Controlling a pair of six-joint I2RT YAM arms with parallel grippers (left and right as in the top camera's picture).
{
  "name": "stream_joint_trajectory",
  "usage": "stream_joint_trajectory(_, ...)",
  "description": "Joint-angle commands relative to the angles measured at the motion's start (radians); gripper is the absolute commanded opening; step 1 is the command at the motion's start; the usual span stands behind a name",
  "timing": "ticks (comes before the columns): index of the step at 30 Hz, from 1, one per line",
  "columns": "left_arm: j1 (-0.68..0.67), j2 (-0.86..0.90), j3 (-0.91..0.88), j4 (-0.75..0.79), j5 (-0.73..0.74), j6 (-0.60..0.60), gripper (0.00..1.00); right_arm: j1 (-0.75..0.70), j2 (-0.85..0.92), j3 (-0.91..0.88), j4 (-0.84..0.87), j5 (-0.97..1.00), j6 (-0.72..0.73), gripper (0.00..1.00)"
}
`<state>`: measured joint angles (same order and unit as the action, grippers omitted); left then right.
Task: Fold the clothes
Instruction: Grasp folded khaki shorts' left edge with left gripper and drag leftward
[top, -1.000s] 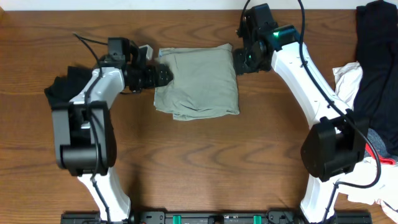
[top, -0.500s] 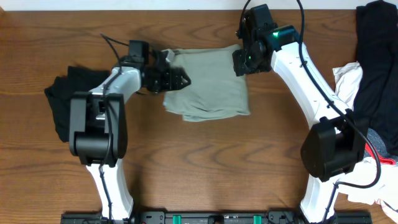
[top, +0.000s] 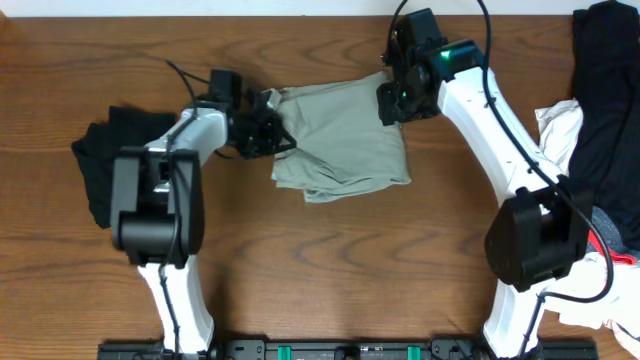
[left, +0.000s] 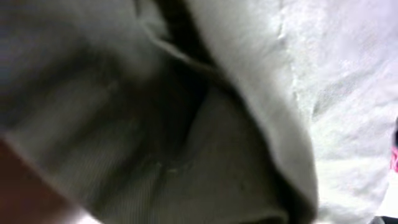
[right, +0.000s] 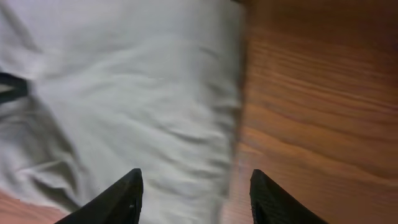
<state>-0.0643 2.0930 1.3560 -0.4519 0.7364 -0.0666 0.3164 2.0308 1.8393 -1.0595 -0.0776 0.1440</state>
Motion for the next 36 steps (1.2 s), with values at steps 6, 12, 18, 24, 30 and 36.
stream_joint_trajectory(6,0.132,-0.346,-0.003,-0.081,-0.264,-0.047,0.06,-0.047,-0.045,0.012,-0.028,-0.001,-0.011,0.53)
stream_joint_trajectory(12,0.206,-0.481,-0.003,-0.119,-0.466,-0.162,0.06,-0.048,-0.045,0.012,-0.034,-0.001,-0.013,0.53)
stream_joint_trajectory(18,0.275,-0.490,-0.003,-0.094,-0.586,-0.273,0.06,-0.048,-0.045,0.012,-0.042,-0.002,-0.029,0.53)
stream_joint_trajectory(24,0.335,-0.490,-0.003,-0.040,-0.591,-0.272,0.06,-0.048,-0.045,0.012,-0.053,-0.002,-0.029,0.53)
stream_joint_trajectory(30,0.353,-0.490,-0.003,-0.021,-0.592,-0.264,0.06,-0.048,-0.045,0.012,-0.053,-0.002,-0.029,0.52)
stream_joint_trajectory(36,0.383,-0.490,-0.003,0.031,-0.591,-0.249,0.06,-0.047,-0.045,0.012,-0.053,-0.002,-0.029,0.53)
